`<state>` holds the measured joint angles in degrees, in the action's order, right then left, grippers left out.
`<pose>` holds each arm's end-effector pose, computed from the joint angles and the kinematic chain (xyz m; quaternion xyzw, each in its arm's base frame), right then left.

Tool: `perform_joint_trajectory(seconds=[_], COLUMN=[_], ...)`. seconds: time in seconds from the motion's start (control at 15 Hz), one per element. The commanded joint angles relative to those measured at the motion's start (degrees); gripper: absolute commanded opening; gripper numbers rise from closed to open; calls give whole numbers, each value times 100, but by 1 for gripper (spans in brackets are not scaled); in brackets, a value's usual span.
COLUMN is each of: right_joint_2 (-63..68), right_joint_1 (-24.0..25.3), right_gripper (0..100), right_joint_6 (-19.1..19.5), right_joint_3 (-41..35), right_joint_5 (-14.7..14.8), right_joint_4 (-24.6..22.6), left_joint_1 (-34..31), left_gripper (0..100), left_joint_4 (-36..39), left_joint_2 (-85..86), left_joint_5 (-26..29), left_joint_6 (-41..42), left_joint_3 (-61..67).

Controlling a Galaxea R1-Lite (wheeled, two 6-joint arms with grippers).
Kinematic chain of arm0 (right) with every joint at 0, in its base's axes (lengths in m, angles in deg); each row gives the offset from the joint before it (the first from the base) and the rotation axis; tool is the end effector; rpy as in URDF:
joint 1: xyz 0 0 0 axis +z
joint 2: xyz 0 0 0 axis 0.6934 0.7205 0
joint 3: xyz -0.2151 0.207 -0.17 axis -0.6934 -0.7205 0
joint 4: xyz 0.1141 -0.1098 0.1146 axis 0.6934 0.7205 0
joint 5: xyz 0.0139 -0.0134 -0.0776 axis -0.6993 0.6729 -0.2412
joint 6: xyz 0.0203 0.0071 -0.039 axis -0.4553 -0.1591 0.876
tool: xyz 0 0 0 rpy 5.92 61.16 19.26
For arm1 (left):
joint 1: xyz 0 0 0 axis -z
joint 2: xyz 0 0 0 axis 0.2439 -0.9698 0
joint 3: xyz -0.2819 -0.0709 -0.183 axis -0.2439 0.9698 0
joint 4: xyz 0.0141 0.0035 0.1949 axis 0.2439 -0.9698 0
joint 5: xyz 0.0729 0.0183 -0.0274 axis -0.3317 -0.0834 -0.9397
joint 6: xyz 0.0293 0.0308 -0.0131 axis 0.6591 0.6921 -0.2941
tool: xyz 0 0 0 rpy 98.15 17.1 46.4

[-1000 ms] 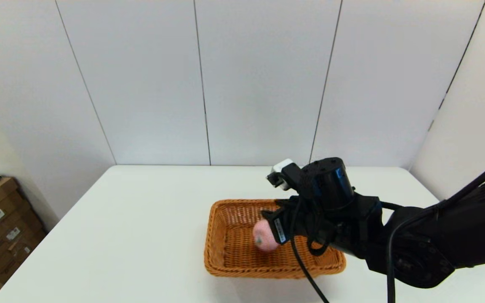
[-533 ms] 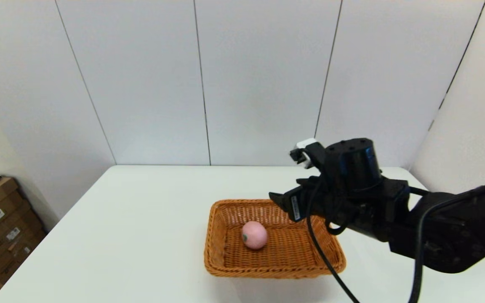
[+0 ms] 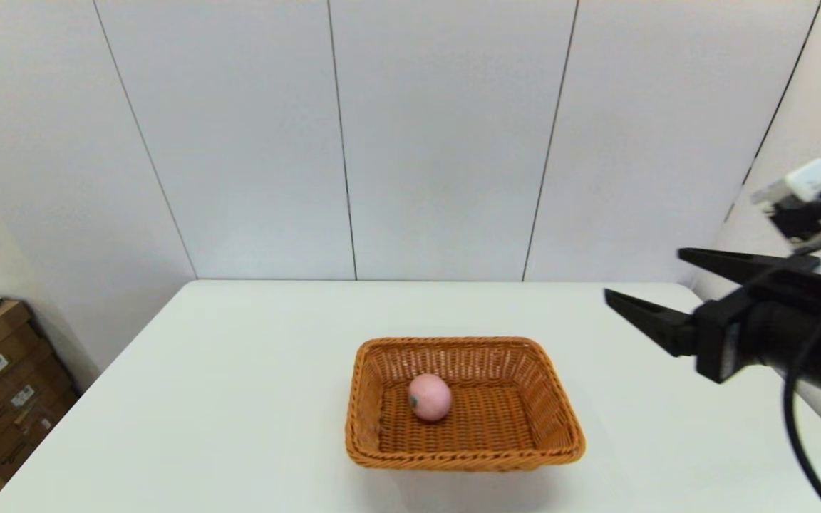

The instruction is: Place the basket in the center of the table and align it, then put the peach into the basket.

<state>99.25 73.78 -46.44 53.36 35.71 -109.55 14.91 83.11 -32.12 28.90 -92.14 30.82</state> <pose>0.1718 0.0896 0.2615 -0.1021 0.0897 0.1761 0.9749 -0.0388 0.0019 0.0756 -0.0394 -0.0018 0.0087 0.9992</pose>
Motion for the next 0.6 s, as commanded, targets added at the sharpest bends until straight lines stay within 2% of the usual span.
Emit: perform_joint_trajectory(seconds=[0.07,0.13,0.33,0.47,0.6], right_joint_2=[-2697,-3092,-4235,-4868,-5369], right_joint_1=[-2206,-2469,-2645,-2795,-3164], right_gripper=[100,100,100,100,100], right_joint_6=[151,151,-60,-289,-289], right_joint_3=[-989,-1192,-1534,-1745,-2000], right_joint_5=[16,7,-64,-64,-90], right_joint_4=[1225,1374,1910,2007,2095], left_joint_1=[0,0,0,0,0], left_gripper=[100,100,100,100,100], left_joint_4=[-1,-1,-1,-1,8], left_joint_2=[1,1,1,1,1], left_joint_5=[-5,-5,-5,-5,-5], left_joint_6=[-6,-6,-6,-15,-15], left_joint_3=[0,0,0,0,0])
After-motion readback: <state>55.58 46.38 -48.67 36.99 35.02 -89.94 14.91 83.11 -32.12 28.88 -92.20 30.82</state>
